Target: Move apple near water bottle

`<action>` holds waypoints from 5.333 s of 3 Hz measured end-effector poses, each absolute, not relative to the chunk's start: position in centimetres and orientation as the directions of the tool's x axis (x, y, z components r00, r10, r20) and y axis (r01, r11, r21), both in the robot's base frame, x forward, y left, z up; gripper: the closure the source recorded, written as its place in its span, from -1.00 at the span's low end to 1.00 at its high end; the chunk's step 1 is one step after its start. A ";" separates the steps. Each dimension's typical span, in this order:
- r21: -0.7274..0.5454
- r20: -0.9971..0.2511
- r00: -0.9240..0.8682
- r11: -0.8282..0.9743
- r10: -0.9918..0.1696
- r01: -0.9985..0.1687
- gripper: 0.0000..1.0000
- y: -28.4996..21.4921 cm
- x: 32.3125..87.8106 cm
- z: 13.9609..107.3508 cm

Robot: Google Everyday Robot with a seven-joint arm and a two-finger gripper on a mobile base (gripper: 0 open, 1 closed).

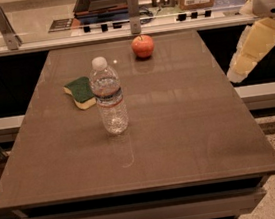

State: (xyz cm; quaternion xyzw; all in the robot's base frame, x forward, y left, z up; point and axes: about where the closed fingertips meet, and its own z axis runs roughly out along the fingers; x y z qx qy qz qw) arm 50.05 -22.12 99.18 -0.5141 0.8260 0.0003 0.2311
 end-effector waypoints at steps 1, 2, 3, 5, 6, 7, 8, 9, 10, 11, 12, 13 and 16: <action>-0.164 -0.490 -0.482 0.619 -0.727 -0.768 -1.00 -22.6 53.8 98.6; -0.134 -0.589 -0.536 0.727 -0.605 -0.673 -1.00 -22.7 56.3 98.5; -0.141 -0.663 -0.533 0.788 -0.525 -0.600 -1.00 -22.4 58.1 98.0; -0.196 -0.752 -0.467 0.835 -0.465 -0.514 -1.00 -21.6 61.6 98.6; -0.196 -0.753 -0.467 0.835 -0.465 -0.515 -1.00 -21.6 61.7 98.6; -0.159 -0.761 -0.463 0.824 -0.453 -0.544 -1.00 -20.3 64.5 97.2; -0.122 -0.771 -0.464 0.816 -0.436 -0.564 -1.00 -19.1 67.0 95.6; -0.091 -0.779 -0.463 0.808 -0.422 -0.583 -1.00 -17.6 69.5 93.9; -0.079 -0.789 -0.449 0.794 -0.419 -0.602 -1.00 -16.0 71.9 92.8; -0.066 -0.797 -0.434 0.775 -0.420 -0.629 -1.00 -14.1 74.0 91.9; -0.043 -0.801 -0.427 0.752 -0.420 -0.658 -1.00 -12.1 75.5 90.8; -0.019 -0.811 -0.414 0.726 -0.413 -0.687 -1.00 -10.3 76.7 90.0; 0.041 -0.847 -0.388 0.683 -0.363 -0.729 -1.00 -6.3 80.0 87.7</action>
Offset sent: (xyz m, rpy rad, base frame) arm 0.1052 -0.0147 -0.0097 0.3984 -0.1890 -0.4440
